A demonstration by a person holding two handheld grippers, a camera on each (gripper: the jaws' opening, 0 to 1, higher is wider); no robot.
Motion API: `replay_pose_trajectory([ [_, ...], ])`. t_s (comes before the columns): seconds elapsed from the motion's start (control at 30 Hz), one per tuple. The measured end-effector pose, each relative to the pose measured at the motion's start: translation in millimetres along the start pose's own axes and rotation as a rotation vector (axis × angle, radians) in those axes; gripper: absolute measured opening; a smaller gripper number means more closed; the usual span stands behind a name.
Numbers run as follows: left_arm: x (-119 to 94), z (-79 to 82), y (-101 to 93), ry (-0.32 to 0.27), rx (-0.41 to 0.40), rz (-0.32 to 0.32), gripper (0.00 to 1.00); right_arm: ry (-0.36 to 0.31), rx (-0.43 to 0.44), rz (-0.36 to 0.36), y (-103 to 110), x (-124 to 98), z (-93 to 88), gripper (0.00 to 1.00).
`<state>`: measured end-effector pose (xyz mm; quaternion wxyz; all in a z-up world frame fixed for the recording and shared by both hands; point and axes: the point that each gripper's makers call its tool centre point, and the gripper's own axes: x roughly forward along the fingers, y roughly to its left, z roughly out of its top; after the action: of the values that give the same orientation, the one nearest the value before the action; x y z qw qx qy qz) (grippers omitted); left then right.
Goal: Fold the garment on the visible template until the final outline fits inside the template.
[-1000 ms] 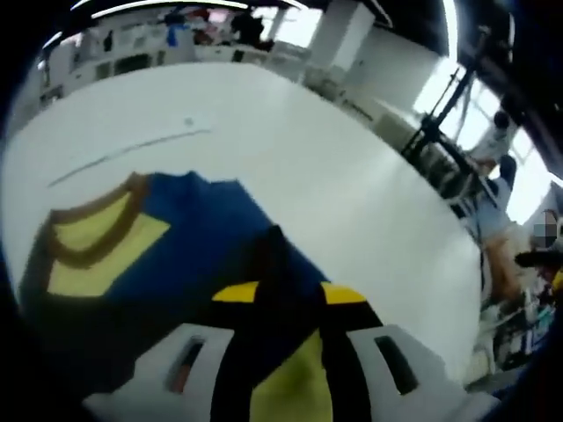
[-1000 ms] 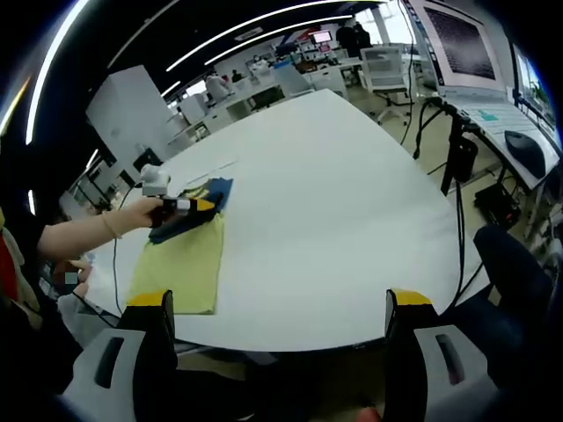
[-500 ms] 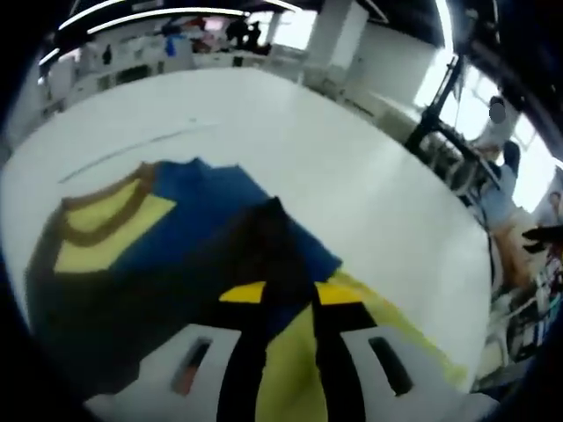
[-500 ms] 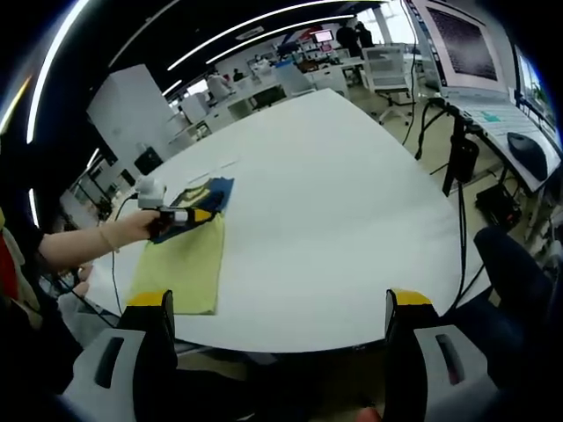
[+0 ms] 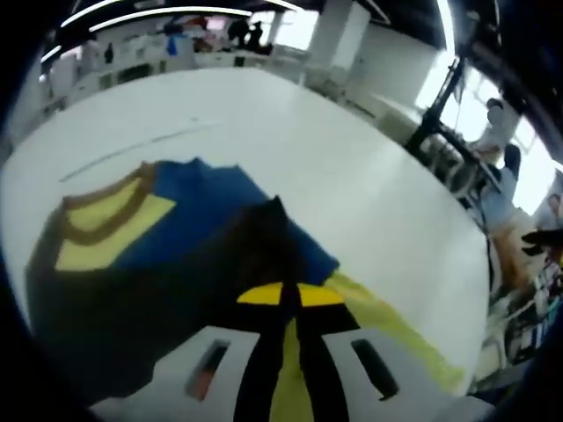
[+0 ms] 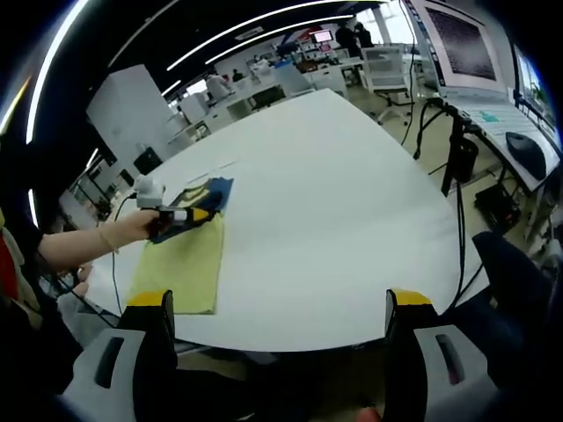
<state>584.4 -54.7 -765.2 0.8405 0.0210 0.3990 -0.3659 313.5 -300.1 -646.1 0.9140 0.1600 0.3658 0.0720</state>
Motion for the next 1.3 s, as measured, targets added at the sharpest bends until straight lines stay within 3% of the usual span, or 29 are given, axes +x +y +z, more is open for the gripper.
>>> replay_pose_trajectory([
  [0.5, -10.2, 8.1, -25.3, -0.022, -0.035, -0.043, 0.00, -0.005, -0.008, 0.010, 3.9, 0.9, 2.0, 1.00],
  [1.3, -7.7, -18.7, -34.0, 0.046, -0.061, -0.063, 0.01, -0.010, 0.000, 0.004, 3.1, -3.4, -0.2, 1.00],
])
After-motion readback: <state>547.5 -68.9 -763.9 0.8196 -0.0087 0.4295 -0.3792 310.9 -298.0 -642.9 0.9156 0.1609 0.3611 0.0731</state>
